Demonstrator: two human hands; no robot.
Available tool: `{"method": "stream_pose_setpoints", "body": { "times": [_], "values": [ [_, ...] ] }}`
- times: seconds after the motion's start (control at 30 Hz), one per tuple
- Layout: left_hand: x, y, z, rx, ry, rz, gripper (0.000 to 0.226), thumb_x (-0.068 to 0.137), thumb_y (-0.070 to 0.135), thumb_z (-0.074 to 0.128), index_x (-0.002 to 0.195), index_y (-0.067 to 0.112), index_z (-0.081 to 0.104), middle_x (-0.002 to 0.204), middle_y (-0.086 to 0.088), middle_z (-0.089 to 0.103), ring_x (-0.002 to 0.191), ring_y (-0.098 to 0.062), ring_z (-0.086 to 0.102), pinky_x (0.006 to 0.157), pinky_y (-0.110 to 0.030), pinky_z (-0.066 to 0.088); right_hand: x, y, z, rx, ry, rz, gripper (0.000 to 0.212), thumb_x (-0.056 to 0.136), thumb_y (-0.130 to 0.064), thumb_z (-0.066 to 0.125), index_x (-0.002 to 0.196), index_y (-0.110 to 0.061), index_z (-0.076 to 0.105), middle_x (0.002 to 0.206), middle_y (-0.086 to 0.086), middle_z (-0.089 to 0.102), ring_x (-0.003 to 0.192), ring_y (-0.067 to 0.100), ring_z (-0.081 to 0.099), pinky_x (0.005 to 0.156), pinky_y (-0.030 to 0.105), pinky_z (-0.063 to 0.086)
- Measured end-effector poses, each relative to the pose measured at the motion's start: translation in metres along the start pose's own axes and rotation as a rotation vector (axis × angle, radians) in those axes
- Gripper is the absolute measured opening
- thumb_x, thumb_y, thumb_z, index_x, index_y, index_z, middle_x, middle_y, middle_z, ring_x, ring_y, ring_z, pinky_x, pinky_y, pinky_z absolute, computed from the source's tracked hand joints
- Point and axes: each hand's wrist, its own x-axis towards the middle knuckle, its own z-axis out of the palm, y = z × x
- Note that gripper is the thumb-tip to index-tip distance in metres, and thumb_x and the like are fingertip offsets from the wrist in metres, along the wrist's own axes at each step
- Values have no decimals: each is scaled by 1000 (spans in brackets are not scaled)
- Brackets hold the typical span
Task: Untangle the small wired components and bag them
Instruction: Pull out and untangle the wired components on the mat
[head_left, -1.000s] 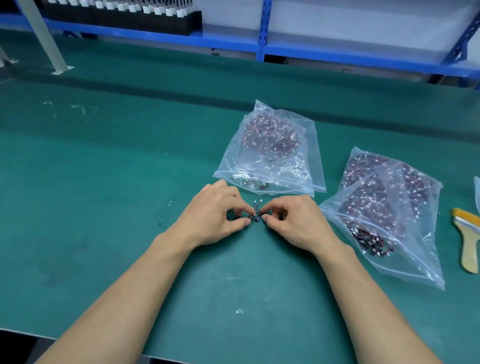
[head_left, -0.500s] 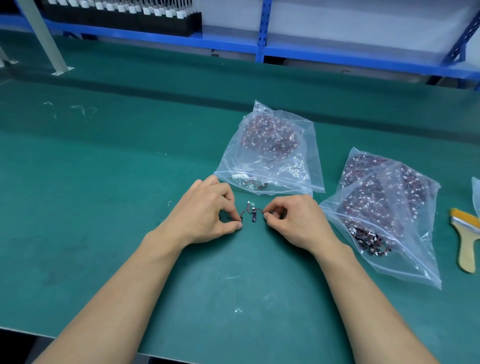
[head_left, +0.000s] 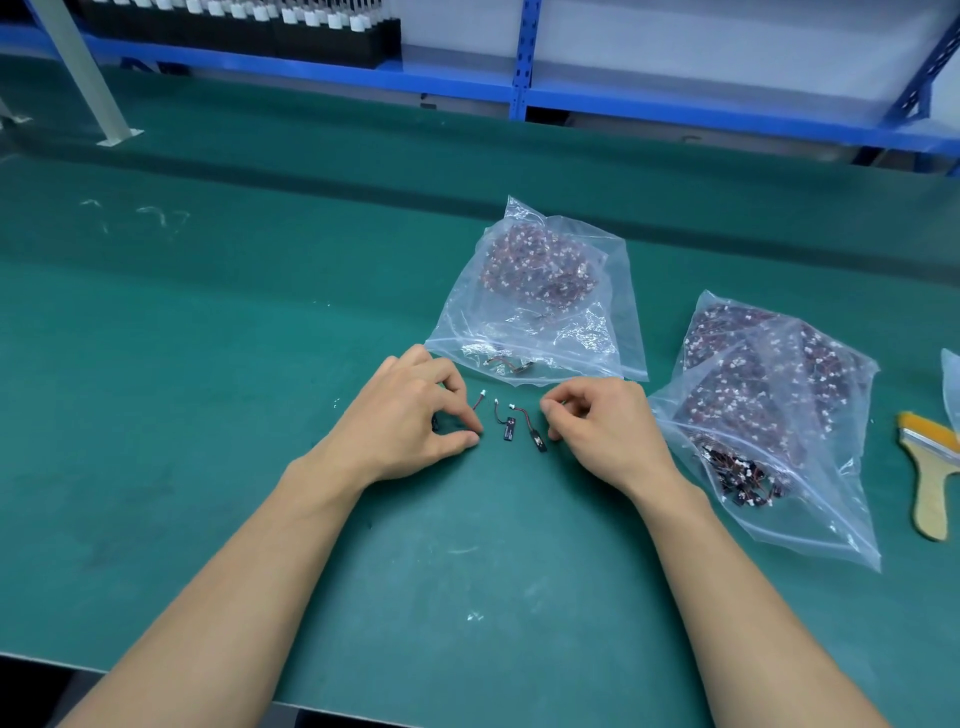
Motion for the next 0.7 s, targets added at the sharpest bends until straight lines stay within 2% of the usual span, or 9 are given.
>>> {"method": "stream_pose_setpoints", "body": {
  "times": [0.1, 0.17, 0.23, 0.3, 0.37, 0.47, 0.6, 0.7],
  "values": [
    [0, -4, 1, -13, 29, -32, 7, 82, 36, 81, 88, 39, 79, 87, 16, 54, 88, -9, 39, 89, -35, 39, -1, 0, -3, 62, 132, -7, 18, 85, -21, 69, 68, -28, 71, 56, -15, 65, 54, 6, 58, 64, 29, 54],
    [0, -3, 3, -34, 68, -24, 7, 83, 33, 80, 89, 35, 80, 87, 16, 56, 86, -9, 40, 85, -32, 41, -3, -1, -5, 82, 229, -38, 15, 83, -22, 74, 71, -30, 72, 52, -18, 60, 51, 5, 56, 61, 24, 49],
    [0, 0, 5, -68, 115, -2, 7, 85, 28, 79, 92, 29, 80, 88, 13, 60, 86, -11, 46, 81, -30, 42, -3, -2, -5, 49, 266, -66, 8, 83, -25, 77, 76, -29, 76, 47, -16, 56, 51, 5, 55, 63, 25, 49],
    [1, 3, 7, -85, 134, 27, 10, 87, 23, 76, 97, 24, 79, 92, 10, 65, 89, -15, 53, 81, -31, 45, -2, -3, -4, -37, 228, -68, 6, 85, -28, 74, 82, -26, 80, 48, -13, 55, 56, 12, 59, 67, 31, 53],
    [3, 8, 10, -77, 133, 55, 13, 90, 21, 73, 102, 21, 78, 98, 9, 68, 94, -17, 59, 84, -33, 48, 0, -3, -2, -92, 183, -60, 12, 88, -29, 70, 93, -26, 81, 50, -13, 54, 64, 20, 62, 71, 36, 54],
    [12, 18, 17, -29, 137, 49, 20, 95, 18, 65, 113, 18, 74, 111, 6, 71, 104, -20, 63, 87, -40, 52, 1, -1, -1, -81, 185, -55, 26, 89, -26, 67, 114, -27, 76, 51, -12, 52, 68, 22, 60, 74, 39, 54],
    [38, 30, 25, 55, 99, -14, 30, 100, 15, 53, 123, 21, 70, 129, 5, 66, 116, -24, 58, 91, -41, 51, 0, -3, 2, -72, 178, -77, 43, 89, -24, 65, 131, -29, 66, 50, -13, 51, 66, 16, 56, 71, 38, 54],
    [53, 37, 34, 212, 2, -28, 32, 103, 27, 43, 122, 29, 68, 133, 13, 60, 113, -21, 49, 91, -35, 42, -1, -4, 1, -64, 162, -81, 51, 90, -24, 63, 141, -27, 58, 53, -13, 55, 68, 14, 58, 71, 37, 53]
  ]
}}
